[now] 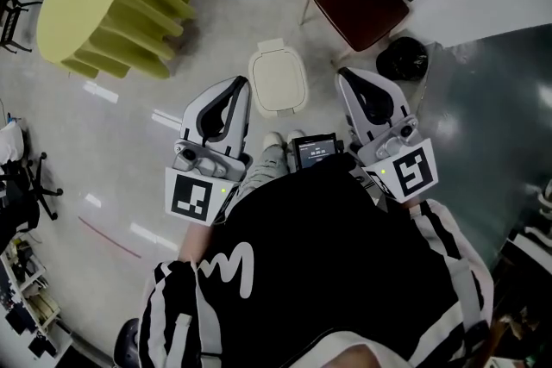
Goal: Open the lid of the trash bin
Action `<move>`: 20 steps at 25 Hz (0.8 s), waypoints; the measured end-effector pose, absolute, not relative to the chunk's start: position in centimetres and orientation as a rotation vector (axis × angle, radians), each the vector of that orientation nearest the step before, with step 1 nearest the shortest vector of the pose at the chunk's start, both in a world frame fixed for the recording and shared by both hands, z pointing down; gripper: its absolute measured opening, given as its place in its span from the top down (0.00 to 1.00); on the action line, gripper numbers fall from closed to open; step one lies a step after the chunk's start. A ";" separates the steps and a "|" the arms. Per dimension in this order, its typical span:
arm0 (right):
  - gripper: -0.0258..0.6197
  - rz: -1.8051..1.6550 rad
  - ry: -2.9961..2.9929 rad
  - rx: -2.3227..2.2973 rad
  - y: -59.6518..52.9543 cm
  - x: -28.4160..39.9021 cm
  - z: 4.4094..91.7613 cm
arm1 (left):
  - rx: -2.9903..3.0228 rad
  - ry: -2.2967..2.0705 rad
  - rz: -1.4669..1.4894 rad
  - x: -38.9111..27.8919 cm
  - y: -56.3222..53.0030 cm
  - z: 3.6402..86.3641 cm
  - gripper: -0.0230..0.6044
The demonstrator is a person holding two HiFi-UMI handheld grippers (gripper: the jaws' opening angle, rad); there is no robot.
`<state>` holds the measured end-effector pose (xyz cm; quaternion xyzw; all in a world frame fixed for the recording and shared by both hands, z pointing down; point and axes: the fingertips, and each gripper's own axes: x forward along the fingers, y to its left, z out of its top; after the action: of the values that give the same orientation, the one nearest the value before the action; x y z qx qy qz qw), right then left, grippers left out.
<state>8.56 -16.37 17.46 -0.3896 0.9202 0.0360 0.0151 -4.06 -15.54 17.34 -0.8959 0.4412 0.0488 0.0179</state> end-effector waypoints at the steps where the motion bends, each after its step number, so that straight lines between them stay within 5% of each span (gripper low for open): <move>1: 0.95 0.113 2.869 -1.205 -16.4 8.5 17.5 | -2.783 1.381 0.142 -4.2 -15.6 17.5 0.95; 20: 0.95 0.079 3.021 -1.069 -18.2 7.2 21.7 | -2.754 1.519 0.067 -6.1 -16.3 20.7 0.95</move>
<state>7.19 -18.21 21.73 -0.3333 0.9420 0.0247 -0.0317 -6.14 -16.33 20.75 -0.8755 0.4828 0.0214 -0.0023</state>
